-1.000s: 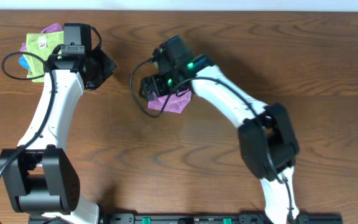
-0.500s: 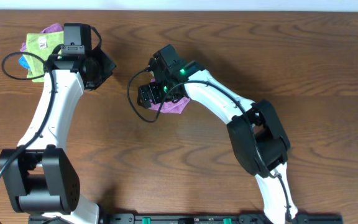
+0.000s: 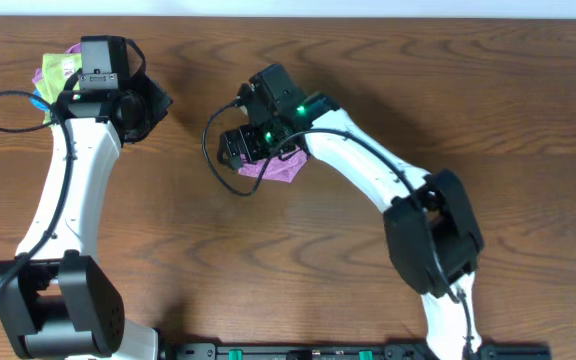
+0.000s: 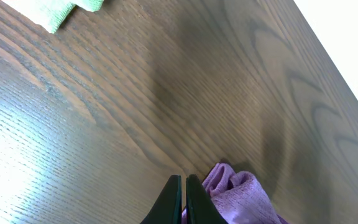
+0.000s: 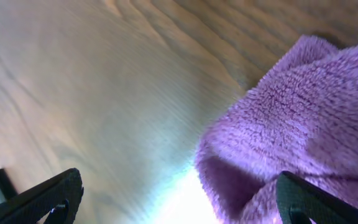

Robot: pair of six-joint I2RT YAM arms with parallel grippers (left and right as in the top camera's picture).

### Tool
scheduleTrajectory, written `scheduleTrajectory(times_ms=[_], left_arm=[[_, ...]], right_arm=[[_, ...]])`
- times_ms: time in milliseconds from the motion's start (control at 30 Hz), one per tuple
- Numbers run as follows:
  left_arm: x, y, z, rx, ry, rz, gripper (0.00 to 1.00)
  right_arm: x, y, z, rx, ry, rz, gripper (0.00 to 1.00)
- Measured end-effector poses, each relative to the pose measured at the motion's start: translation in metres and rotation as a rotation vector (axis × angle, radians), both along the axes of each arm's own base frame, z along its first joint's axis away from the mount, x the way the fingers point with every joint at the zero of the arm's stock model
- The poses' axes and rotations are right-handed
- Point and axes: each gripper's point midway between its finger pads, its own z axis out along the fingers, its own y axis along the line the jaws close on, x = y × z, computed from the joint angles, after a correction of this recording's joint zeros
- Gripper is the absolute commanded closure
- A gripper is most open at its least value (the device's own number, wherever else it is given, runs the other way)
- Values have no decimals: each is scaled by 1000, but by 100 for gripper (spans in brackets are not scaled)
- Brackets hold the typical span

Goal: Fold the cloth
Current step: 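Lower the purple bundle with the right gripper and release it at center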

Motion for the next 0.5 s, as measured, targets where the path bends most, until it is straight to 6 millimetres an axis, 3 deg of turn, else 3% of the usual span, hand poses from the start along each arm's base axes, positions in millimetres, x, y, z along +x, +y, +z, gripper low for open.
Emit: scheduleTrajectory(times_ms=[200,300,400,500], left_arm=[[0,-3,0,-15,0,-9,94],[0,-4,0,-21,-1,-13,94],[0,-6,1,-31,-1,-19,94],[0,-8,1,-40,-1,-25,89]], right_arm=[[-4,-8,15,-14,-17,7,25],[-4,-18,21,-27,-26,14,44],[0,-41,29,-74,-42,1,72],[6,-77,45,-137,-72,-28,86]])
